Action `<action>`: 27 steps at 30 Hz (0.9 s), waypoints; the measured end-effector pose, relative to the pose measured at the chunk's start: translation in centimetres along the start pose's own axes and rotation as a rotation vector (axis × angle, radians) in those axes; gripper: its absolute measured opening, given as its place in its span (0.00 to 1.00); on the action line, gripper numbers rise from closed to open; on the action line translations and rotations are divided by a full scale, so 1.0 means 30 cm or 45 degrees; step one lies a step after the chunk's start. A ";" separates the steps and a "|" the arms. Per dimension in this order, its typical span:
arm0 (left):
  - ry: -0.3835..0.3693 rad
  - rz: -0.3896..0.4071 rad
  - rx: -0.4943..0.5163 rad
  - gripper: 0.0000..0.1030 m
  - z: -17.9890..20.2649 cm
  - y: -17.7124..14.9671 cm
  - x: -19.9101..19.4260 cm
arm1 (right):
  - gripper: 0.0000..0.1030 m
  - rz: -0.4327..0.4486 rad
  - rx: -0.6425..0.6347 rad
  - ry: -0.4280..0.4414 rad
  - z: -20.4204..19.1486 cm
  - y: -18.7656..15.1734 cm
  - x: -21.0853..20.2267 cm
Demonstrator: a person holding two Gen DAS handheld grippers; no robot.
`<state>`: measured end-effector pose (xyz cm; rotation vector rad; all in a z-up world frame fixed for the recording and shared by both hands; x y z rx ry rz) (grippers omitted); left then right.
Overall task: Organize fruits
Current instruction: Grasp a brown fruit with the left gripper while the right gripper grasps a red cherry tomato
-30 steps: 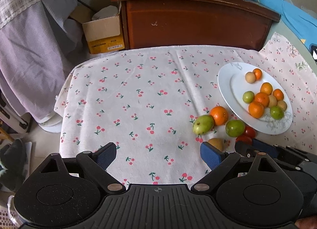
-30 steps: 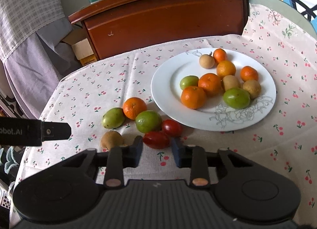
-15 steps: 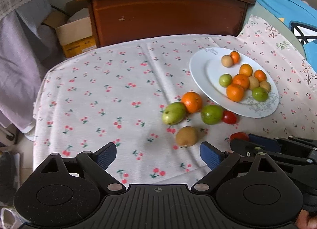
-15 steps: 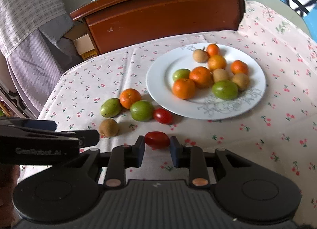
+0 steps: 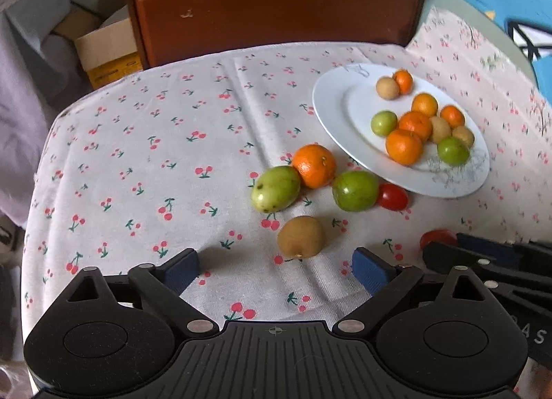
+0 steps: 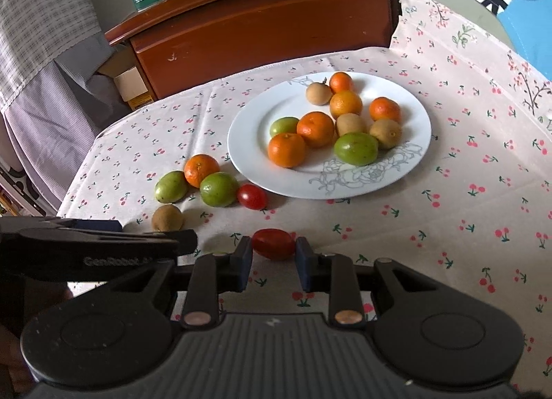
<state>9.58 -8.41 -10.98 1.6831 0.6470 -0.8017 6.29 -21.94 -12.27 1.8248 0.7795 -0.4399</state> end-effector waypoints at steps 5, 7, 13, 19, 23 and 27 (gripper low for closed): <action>0.021 -0.008 0.014 1.00 0.008 -0.005 0.009 | 0.26 -0.002 0.009 -0.002 0.006 -0.001 -0.002; 0.023 -0.007 0.009 1.00 0.008 -0.005 0.010 | 0.26 -0.002 0.009 -0.002 0.007 -0.003 -0.003; 0.030 0.019 0.000 1.00 0.008 -0.010 0.007 | 0.26 -0.005 0.013 -0.001 0.010 -0.002 -0.003; 0.057 0.009 -0.033 0.99 -0.009 0.011 0.000 | 0.26 -0.004 0.019 0.000 0.011 -0.004 -0.006; 0.065 0.017 -0.040 0.95 -0.014 0.016 0.002 | 0.26 -0.005 0.034 0.001 0.015 -0.002 -0.005; 0.032 0.050 -0.004 0.67 0.008 0.022 -0.016 | 0.26 -0.004 0.040 0.000 0.015 0.000 -0.003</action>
Point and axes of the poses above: each gripper's, at about its wrist camera, not at the fingertips, and x roughly the way its jaws point, z to its right, y to its top, the point moved 7 cm from there along x, roughly the way its jaws point, and after that the axes turned 5 degrees about y, right-handed, at the moved point
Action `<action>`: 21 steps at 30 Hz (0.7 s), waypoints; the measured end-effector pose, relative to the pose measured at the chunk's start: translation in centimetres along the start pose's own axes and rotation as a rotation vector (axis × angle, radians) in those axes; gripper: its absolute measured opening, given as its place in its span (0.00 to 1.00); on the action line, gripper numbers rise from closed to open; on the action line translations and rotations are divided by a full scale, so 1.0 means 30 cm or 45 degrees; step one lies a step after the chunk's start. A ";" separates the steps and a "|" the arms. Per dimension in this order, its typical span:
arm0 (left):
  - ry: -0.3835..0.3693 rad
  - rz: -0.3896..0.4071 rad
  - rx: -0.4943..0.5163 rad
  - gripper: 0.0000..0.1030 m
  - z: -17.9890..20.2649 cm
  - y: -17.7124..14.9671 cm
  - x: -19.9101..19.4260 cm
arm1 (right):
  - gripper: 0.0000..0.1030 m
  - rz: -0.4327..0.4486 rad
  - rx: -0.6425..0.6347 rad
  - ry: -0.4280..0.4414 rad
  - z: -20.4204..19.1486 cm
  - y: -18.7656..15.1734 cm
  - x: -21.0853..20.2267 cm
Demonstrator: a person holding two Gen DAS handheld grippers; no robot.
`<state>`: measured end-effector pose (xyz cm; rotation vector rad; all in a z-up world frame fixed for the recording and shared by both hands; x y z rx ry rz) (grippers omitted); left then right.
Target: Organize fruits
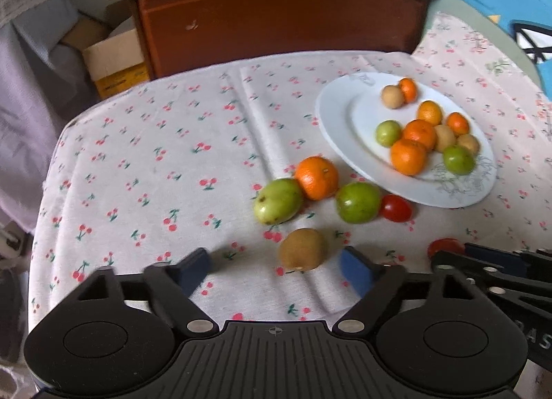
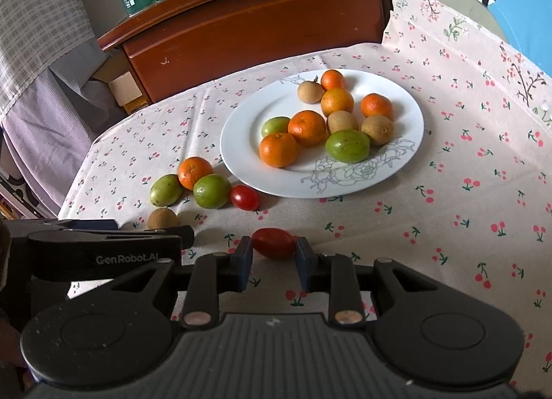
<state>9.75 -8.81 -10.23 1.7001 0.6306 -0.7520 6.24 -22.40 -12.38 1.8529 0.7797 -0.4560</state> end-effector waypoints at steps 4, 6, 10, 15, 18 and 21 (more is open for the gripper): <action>-0.052 0.019 0.026 0.37 0.023 0.002 -0.012 | 0.25 0.003 0.010 0.004 0.002 0.002 -0.001; -0.077 0.030 0.016 0.27 0.025 0.008 -0.017 | 0.25 0.003 0.021 0.008 0.004 0.004 -0.001; -0.109 0.036 -0.017 0.25 0.022 0.016 -0.024 | 0.25 0.003 0.042 0.017 0.010 0.007 0.000; -0.108 0.082 -0.009 0.25 0.030 0.034 -0.059 | 0.24 0.007 0.057 0.026 0.013 0.012 -0.003; -0.114 0.115 -0.010 0.25 0.033 0.051 -0.083 | 0.24 0.017 0.070 0.039 0.015 0.020 -0.009; -0.116 0.130 -0.018 0.25 0.035 0.062 -0.095 | 0.24 0.028 0.076 0.038 0.016 0.028 -0.014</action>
Point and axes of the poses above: each gripper's, at about its wrist camera, not at the fingertips, and x roughly the way its jaws point, z to its right, y to its top, the point moved 7 cm from there along x, roughly the way its jaws point, and after that the axes turned 5 degrees about y, right-handed, at the moved point
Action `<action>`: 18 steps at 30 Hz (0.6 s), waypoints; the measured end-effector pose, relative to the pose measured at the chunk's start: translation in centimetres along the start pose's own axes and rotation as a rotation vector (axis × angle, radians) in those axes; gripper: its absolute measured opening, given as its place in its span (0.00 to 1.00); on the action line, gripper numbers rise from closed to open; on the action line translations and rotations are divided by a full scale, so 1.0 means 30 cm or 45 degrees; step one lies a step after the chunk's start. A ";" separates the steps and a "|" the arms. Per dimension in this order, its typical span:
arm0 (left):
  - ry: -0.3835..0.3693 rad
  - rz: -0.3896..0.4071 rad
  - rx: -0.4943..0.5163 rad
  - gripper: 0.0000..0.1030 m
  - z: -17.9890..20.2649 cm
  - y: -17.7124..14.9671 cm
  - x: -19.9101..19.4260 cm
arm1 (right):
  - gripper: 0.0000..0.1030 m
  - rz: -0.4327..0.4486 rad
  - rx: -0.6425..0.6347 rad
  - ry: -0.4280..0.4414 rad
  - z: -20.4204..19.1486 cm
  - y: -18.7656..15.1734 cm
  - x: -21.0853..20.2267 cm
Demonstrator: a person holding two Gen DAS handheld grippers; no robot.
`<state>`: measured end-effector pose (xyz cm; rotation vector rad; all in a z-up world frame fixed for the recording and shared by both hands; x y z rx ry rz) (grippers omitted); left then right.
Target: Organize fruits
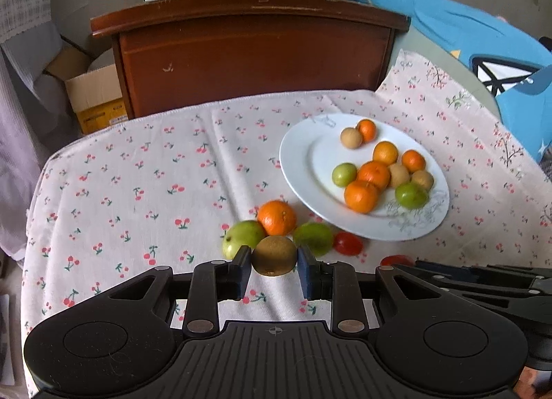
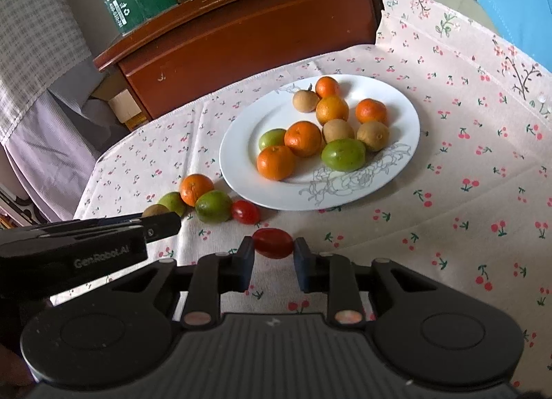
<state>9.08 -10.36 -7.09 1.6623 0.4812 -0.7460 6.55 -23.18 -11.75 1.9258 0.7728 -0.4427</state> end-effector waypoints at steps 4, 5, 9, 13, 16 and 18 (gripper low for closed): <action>0.015 0.021 -0.002 0.25 -0.003 0.015 -0.013 | 0.23 0.006 0.016 0.007 0.003 0.007 -0.003; 0.017 0.028 -0.003 0.25 -0.003 0.020 -0.017 | 0.23 0.008 0.017 0.008 0.003 0.010 -0.004; 0.015 0.053 0.002 0.25 0.000 0.041 -0.033 | 0.22 0.026 0.026 0.017 0.000 0.027 -0.017; 0.001 0.081 -0.005 0.25 0.008 0.075 -0.044 | 0.17 0.061 0.032 0.032 -0.003 0.061 -0.038; -0.009 0.087 -0.023 0.25 0.009 0.093 -0.044 | 0.17 0.083 0.043 0.033 0.001 0.083 -0.048; -0.006 0.086 -0.036 0.25 0.002 0.096 -0.044 | 0.17 0.079 0.053 0.028 0.010 0.082 -0.044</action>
Point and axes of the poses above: each gripper's, at about its wrist camera, not at the fingertips, and x roughly the way its jaws point, z to its right, y to its top, the point moved 7 cm from there along x, roughly the way its jaws point, and after that the axes turned 5 degrees about y, right-handed, at the moved point
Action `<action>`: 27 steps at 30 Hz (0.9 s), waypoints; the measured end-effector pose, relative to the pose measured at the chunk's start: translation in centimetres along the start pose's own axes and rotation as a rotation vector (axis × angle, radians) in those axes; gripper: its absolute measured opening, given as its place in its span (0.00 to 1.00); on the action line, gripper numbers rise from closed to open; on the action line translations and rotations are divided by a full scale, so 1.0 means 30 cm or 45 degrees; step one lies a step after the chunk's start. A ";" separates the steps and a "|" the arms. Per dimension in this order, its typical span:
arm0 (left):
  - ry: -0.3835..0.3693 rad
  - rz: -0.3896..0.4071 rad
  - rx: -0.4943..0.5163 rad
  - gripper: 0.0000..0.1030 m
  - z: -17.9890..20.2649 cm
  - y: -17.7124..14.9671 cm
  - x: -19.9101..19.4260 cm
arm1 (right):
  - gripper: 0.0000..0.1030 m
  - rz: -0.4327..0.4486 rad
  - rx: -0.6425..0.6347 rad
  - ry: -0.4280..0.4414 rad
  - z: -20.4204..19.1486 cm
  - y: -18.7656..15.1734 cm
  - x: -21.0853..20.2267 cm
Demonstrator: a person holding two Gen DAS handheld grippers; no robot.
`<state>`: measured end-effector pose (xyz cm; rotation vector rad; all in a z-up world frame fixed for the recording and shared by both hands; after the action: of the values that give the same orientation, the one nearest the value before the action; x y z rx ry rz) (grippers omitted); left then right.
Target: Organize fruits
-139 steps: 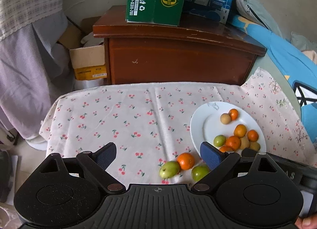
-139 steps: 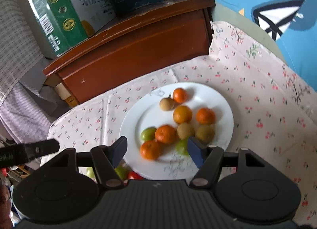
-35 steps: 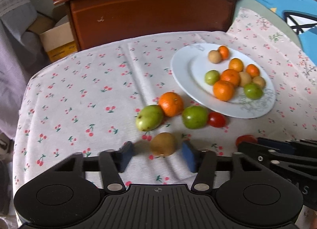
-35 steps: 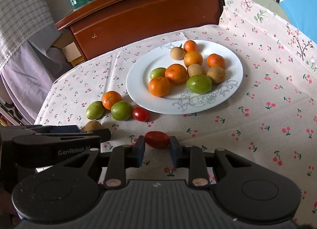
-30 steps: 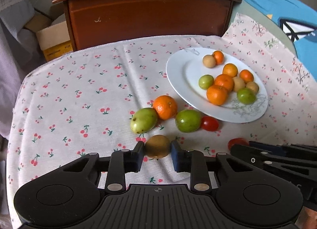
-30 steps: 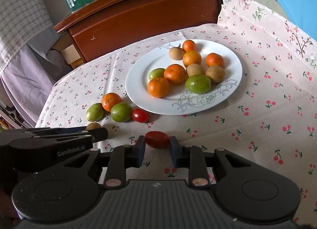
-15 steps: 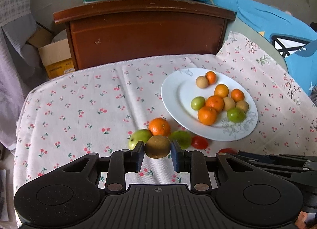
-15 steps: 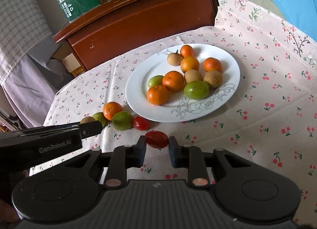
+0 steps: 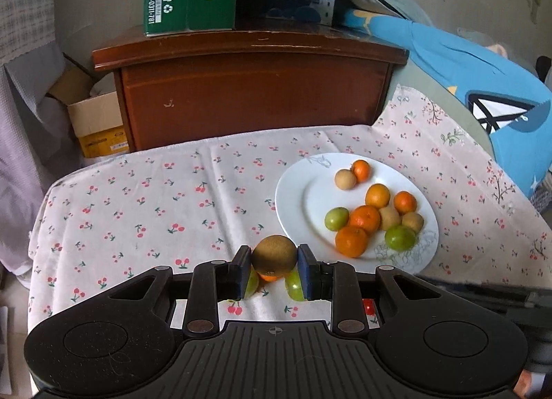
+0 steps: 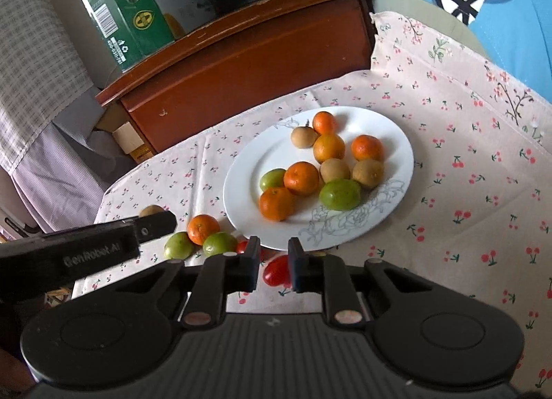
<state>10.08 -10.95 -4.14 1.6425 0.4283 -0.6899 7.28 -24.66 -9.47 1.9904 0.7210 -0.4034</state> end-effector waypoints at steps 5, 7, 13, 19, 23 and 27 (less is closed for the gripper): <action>0.025 0.004 -0.021 0.25 -0.020 0.008 0.002 | 0.22 -0.042 0.033 -0.001 0.018 -0.037 0.014; 0.032 -0.002 -0.024 0.25 -0.024 0.006 0.006 | 0.23 -0.060 0.047 0.015 0.016 -0.049 0.022; 0.042 0.001 -0.018 0.25 -0.023 0.009 0.006 | 0.36 -0.083 -0.007 -0.001 -0.004 -0.072 0.067; 0.016 -0.010 -0.029 0.25 -0.016 0.014 0.013 | 0.24 -0.075 -0.071 -0.049 -0.013 -0.074 0.106; -0.001 -0.056 -0.051 0.25 -0.041 0.000 0.022 | 0.24 -0.068 -0.120 -0.064 -0.028 -0.068 0.097; -0.089 -0.123 -0.044 0.26 -0.033 -0.039 0.017 | 0.24 -0.032 -0.140 -0.042 -0.032 -0.025 0.058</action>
<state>9.93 -9.81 -5.27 1.5683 0.4685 -0.8053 8.13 -22.98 -10.44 1.8694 0.7326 -0.4024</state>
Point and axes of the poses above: each gripper's, at about its wrist camera, not at the fingertips, and x roughly the way its jaws point, z to its right, y to its top, the point moved 7 cm from there along x, roughly the way its jaws point, and after that the axes turned 5 degrees about y, right-handed, at the moved point
